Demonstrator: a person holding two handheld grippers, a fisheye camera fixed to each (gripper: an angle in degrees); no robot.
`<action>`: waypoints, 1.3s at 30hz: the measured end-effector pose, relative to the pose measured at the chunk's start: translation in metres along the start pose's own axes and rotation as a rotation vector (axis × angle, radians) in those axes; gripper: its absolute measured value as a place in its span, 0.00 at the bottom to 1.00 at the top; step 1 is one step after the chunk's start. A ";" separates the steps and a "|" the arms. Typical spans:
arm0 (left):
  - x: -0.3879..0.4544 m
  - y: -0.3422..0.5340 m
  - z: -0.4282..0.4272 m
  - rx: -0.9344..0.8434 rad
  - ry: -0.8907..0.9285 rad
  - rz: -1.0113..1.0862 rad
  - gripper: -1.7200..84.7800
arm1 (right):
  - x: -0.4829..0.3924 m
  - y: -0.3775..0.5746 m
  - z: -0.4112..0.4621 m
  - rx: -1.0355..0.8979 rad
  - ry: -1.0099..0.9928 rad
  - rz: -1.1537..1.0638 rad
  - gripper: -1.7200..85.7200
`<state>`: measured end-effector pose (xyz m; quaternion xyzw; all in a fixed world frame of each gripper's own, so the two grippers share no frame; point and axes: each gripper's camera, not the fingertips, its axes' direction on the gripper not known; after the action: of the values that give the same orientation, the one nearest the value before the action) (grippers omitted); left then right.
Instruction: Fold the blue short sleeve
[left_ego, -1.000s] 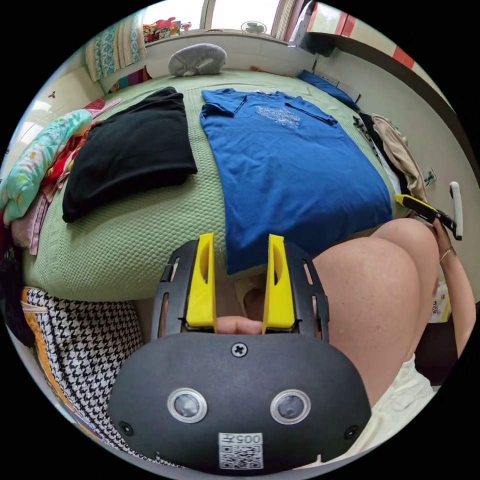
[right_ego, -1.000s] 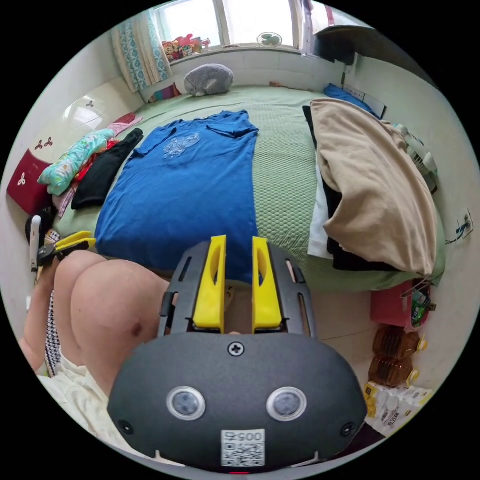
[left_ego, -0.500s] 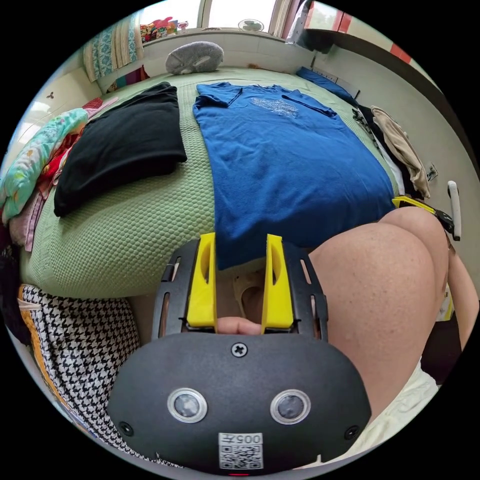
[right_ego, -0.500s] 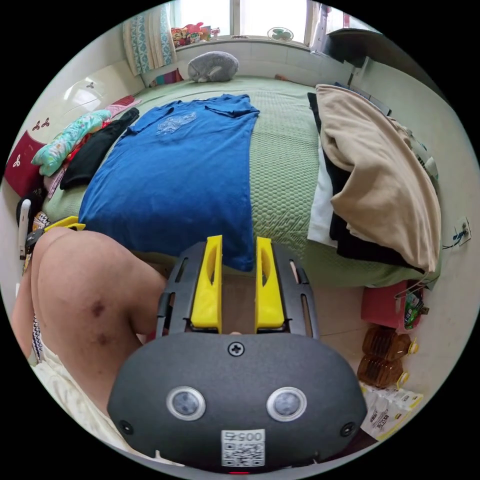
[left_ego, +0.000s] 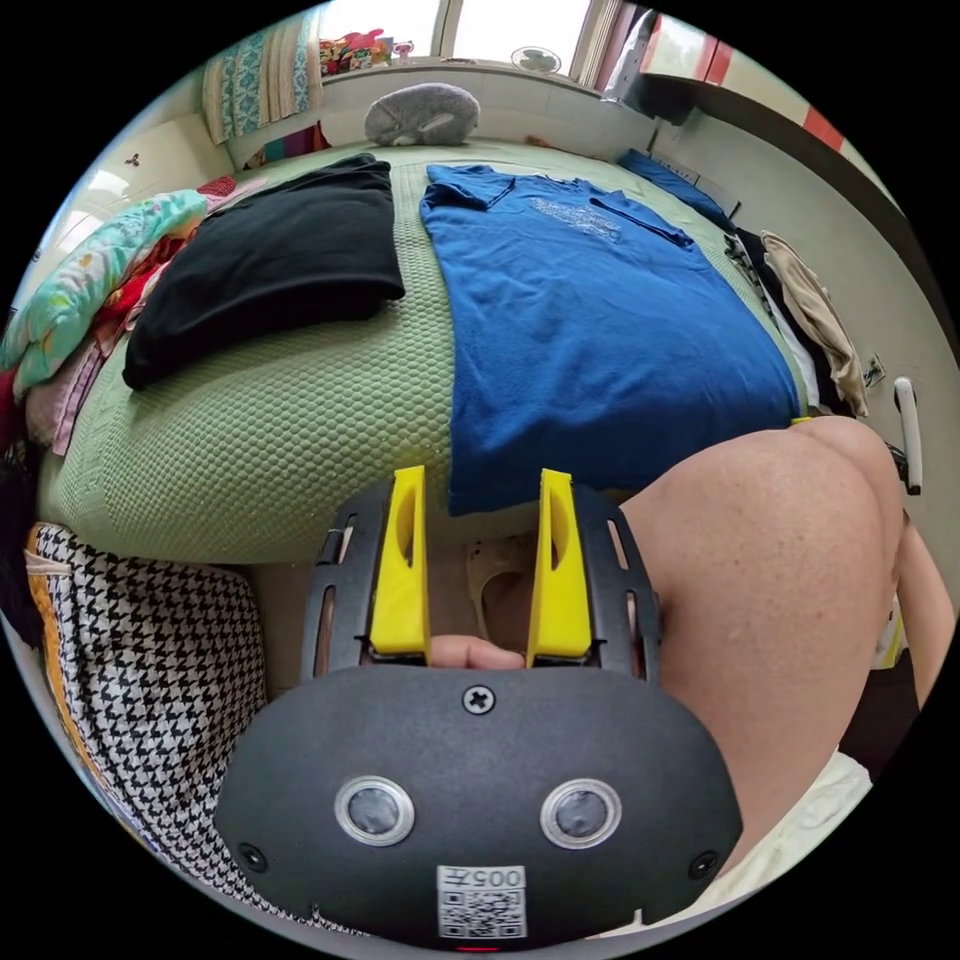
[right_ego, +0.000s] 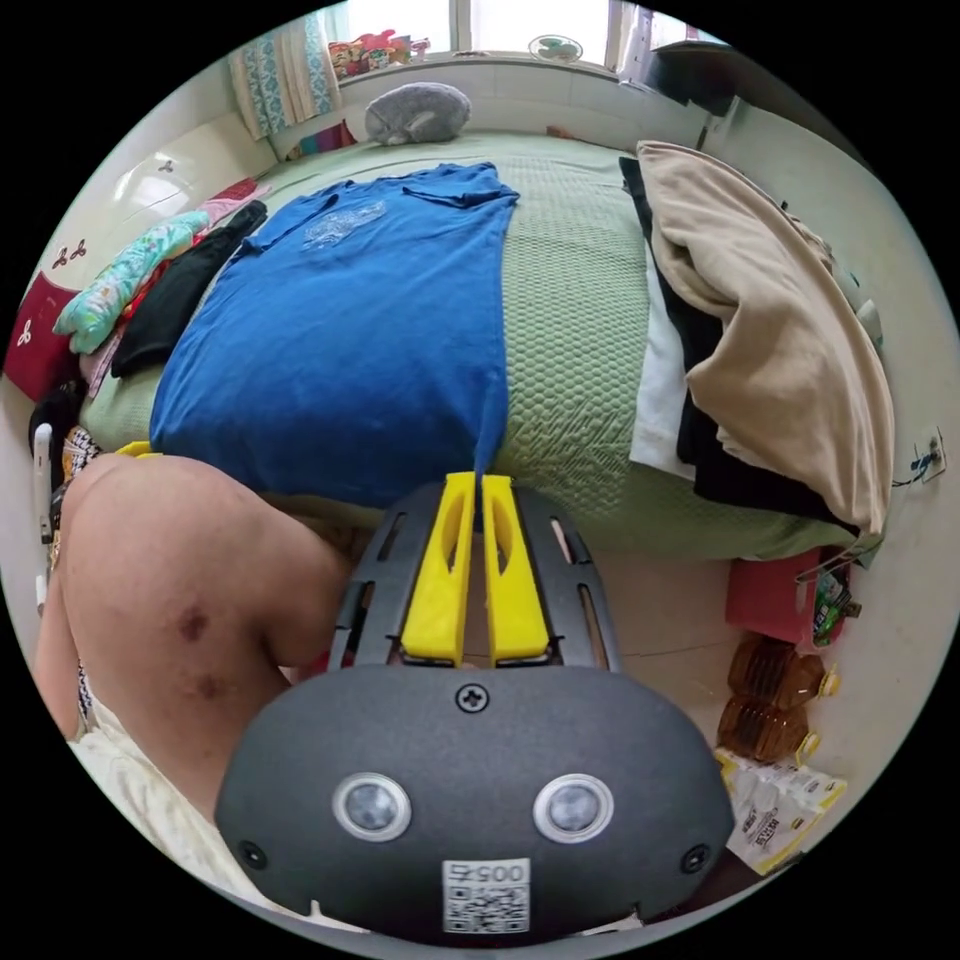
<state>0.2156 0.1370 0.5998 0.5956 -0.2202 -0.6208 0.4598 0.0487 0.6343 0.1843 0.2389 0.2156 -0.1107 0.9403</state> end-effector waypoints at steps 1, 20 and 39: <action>0.000 0.001 0.000 -0.008 -0.001 0.003 0.20 | -0.002 0.003 -0.005 0.011 -0.016 -0.018 0.02; -0.013 0.022 -0.033 -0.004 -0.087 -0.061 0.11 | 0.002 0.017 -0.114 0.281 -0.174 -0.062 0.01; -0.022 0.017 -0.067 -0.031 -0.030 -0.072 0.11 | 0.009 0.040 -0.134 0.271 -0.196 -0.049 0.01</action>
<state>0.2806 0.1657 0.6125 0.5866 -0.1960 -0.6491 0.4428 0.0217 0.7347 0.0898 0.3464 0.1116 -0.1842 0.9130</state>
